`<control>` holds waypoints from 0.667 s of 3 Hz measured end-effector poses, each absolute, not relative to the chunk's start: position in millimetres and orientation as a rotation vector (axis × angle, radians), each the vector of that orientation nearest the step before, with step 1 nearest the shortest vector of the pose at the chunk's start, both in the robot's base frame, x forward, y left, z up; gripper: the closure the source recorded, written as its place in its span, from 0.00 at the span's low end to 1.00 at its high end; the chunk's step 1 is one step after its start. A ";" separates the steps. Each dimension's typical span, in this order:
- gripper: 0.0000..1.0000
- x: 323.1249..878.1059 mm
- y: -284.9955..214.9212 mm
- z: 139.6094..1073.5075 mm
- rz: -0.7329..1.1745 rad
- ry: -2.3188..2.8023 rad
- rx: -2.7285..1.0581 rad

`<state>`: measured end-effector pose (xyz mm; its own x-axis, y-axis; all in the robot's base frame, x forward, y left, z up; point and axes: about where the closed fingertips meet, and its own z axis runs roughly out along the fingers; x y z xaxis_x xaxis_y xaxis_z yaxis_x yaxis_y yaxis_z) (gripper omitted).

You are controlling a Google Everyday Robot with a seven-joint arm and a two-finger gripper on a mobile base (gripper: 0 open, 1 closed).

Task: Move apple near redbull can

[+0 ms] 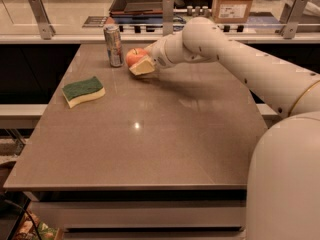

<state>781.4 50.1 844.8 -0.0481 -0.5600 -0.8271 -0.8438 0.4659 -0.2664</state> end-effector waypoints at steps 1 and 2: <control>0.83 780.8 55.2 841.2 0.374 1.732 -1.214; 0.61 780.5 57.4 839.8 0.377 1.732 -1.217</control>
Offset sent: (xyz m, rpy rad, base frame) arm -0.0004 0.0041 -0.0029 0.0017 0.0086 0.0071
